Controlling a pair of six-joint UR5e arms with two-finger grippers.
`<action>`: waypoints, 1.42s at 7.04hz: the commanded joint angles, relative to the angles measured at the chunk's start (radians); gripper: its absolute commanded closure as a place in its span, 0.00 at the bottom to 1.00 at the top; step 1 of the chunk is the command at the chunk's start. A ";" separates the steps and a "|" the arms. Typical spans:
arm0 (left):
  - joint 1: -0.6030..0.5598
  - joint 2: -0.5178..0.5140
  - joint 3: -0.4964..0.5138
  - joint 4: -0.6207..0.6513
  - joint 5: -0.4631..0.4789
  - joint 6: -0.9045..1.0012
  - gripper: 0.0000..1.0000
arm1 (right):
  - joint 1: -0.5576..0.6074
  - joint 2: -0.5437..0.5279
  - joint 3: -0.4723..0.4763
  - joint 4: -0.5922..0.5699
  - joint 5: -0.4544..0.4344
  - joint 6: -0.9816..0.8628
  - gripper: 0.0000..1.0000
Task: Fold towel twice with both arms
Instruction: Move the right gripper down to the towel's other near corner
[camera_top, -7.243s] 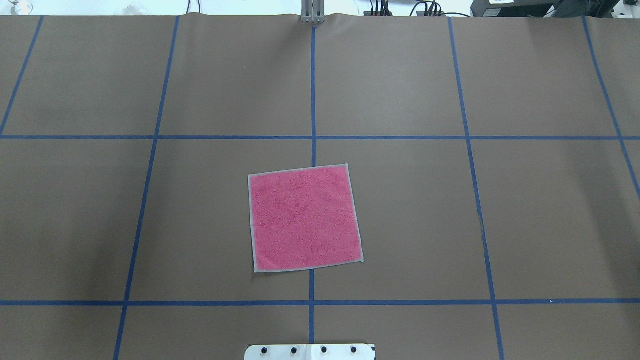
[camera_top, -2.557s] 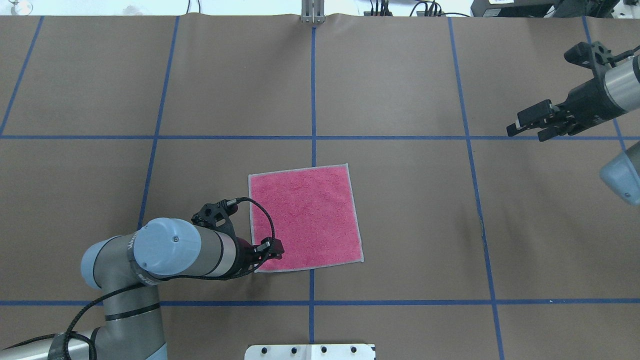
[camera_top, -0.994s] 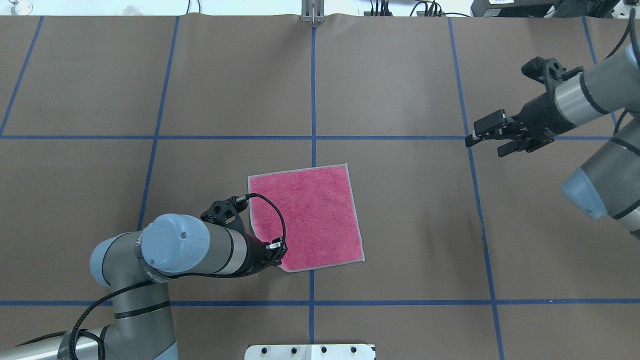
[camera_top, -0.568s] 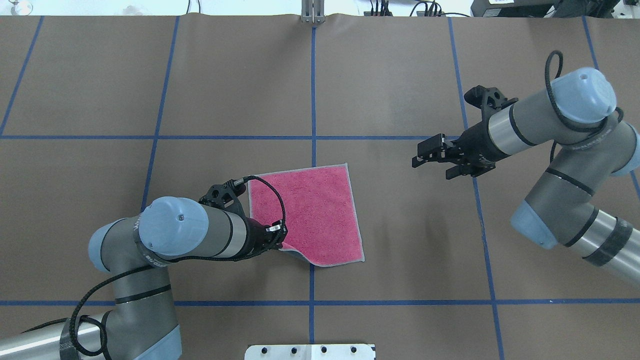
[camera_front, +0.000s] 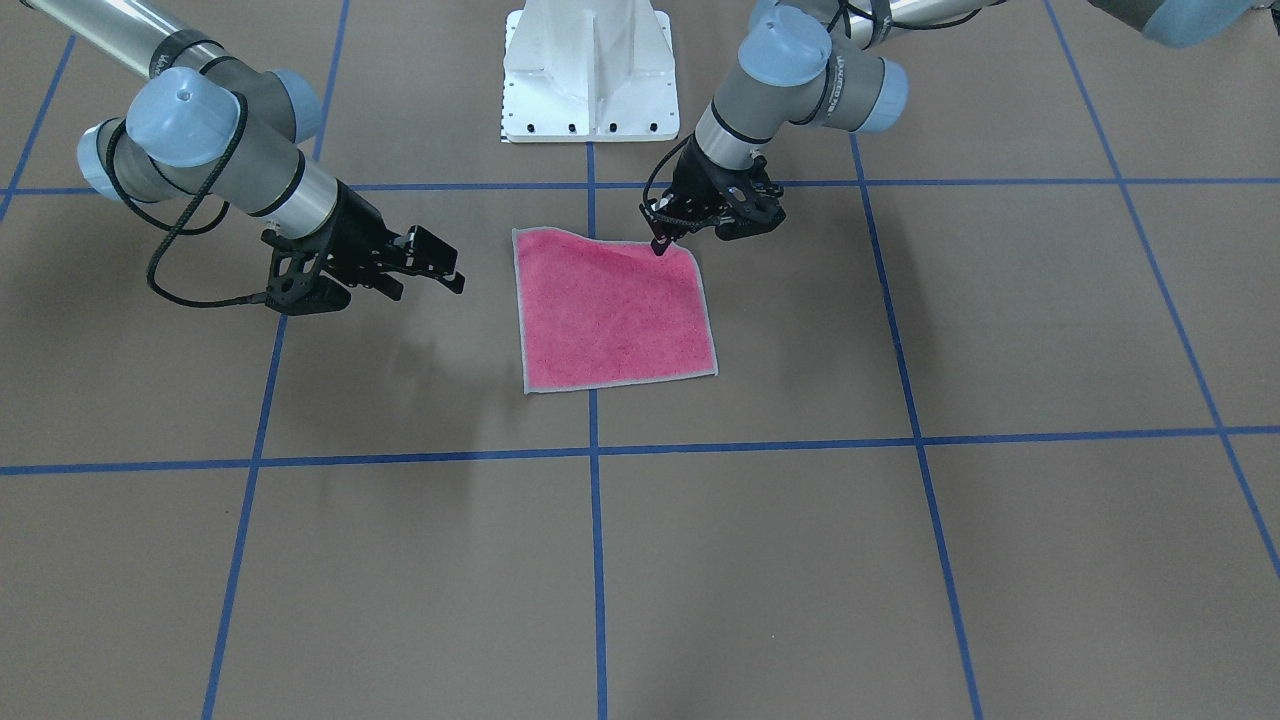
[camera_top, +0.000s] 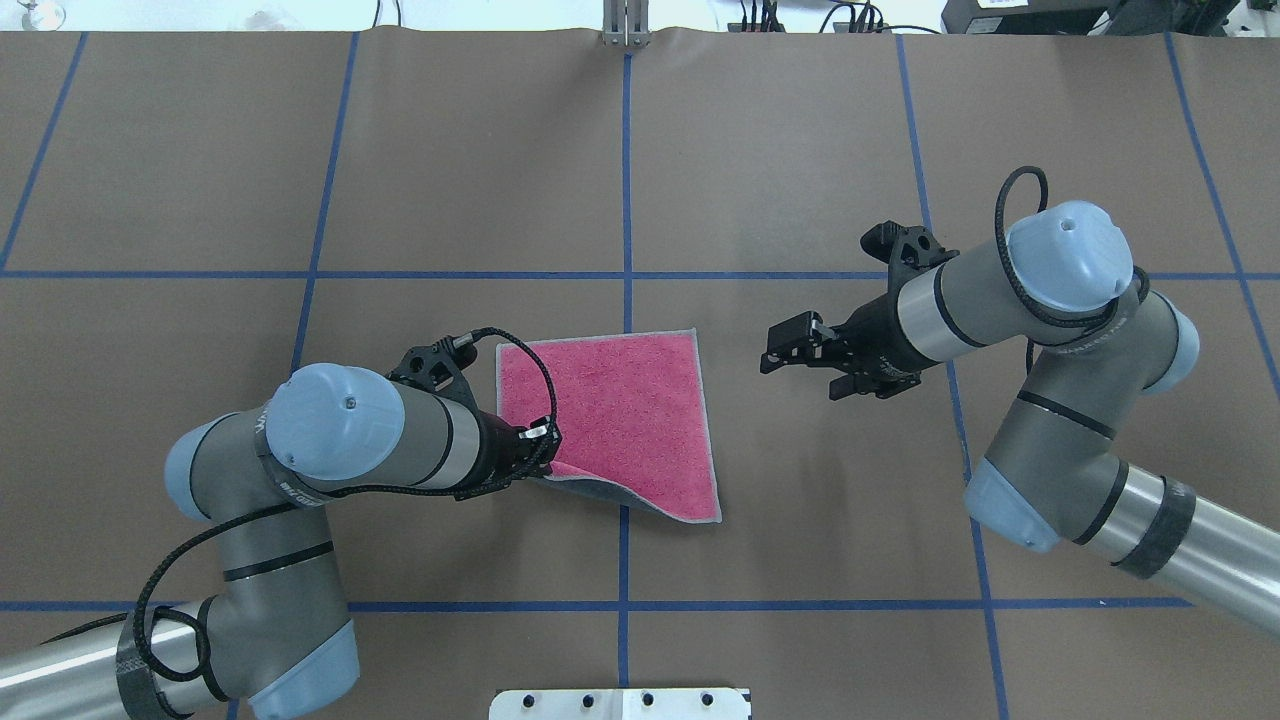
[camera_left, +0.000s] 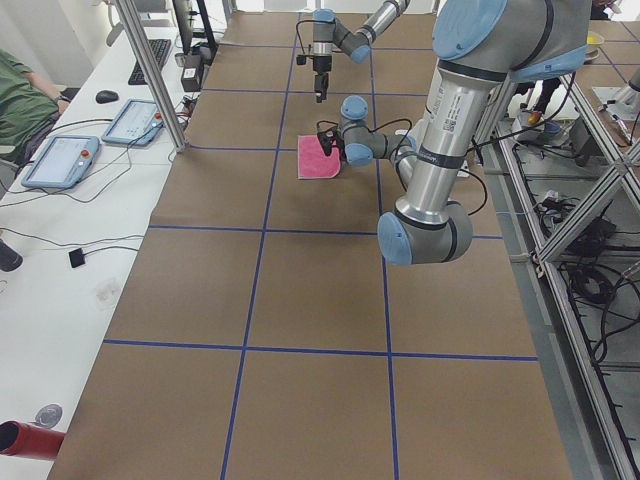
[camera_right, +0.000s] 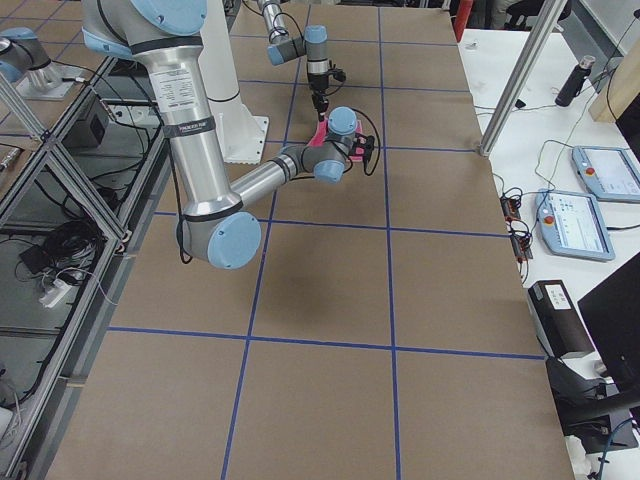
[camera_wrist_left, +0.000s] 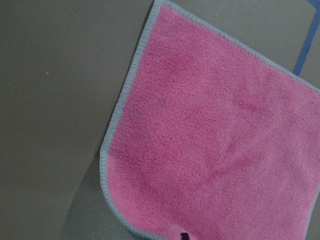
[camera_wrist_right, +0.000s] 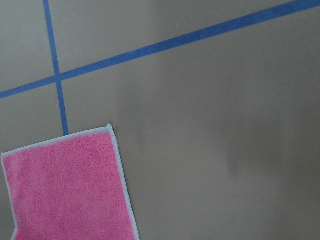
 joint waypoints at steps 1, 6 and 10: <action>-0.001 -0.001 -0.001 0.000 -0.002 0.000 1.00 | -0.058 0.007 -0.002 0.052 -0.033 0.124 0.02; 0.001 0.000 0.001 0.000 -0.002 -0.002 1.00 | -0.236 0.021 0.004 0.060 -0.173 0.288 0.02; 0.001 0.002 0.001 0.000 -0.002 -0.002 1.00 | -0.289 0.016 -0.002 0.057 -0.235 0.290 0.06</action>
